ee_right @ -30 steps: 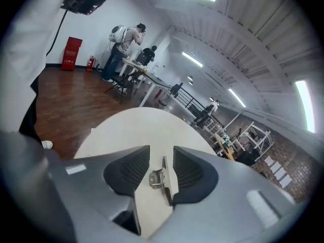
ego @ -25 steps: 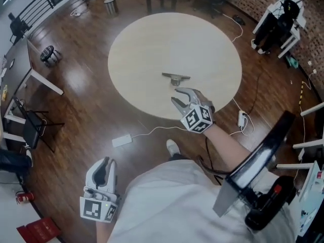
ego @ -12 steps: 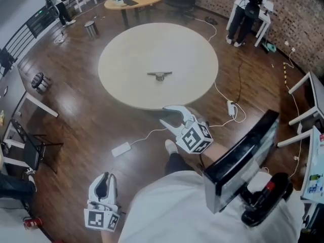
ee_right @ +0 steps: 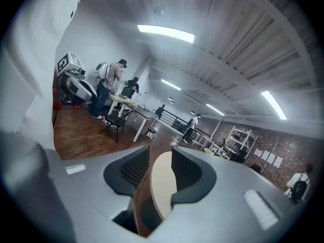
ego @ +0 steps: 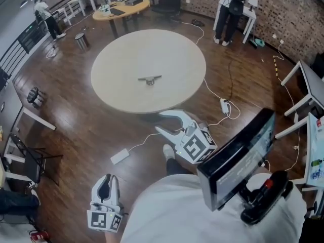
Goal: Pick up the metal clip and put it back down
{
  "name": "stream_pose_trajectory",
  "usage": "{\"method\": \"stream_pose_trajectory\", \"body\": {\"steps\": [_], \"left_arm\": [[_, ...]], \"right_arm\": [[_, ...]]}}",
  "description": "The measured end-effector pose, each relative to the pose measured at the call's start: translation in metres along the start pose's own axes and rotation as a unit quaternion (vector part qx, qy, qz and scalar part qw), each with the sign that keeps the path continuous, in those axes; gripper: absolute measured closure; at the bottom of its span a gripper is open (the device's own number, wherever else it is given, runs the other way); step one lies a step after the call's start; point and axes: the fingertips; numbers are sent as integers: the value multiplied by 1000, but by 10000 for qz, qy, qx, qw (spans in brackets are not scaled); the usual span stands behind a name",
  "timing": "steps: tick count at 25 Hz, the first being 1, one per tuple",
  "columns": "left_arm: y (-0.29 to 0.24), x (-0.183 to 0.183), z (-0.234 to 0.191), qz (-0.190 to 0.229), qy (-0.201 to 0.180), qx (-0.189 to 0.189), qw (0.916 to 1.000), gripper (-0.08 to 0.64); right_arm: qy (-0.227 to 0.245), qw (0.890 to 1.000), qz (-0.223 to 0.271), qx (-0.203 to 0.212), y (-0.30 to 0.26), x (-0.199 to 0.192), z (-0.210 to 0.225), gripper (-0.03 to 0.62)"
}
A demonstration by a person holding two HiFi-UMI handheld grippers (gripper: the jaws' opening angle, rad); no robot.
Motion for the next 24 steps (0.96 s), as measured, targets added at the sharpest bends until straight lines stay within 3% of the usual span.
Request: {"method": "stream_pose_trajectory", "body": {"steps": [8, 24], "left_arm": [[-16, 4, 9, 16, -116, -219, 9997, 495], [-10, 2, 5, 44, -86, -171, 9998, 495]], "right_arm": [[90, 9998, 74, -189, 15, 14, 10, 454], [208, 9997, 57, -67, 11, 21, 2, 457]]}}
Point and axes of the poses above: the fingertips, and each gripper's own axes: y backward along the fingers, z to its right, x out of its top, and after that the axes turned 10 degrees about -z, right-handed
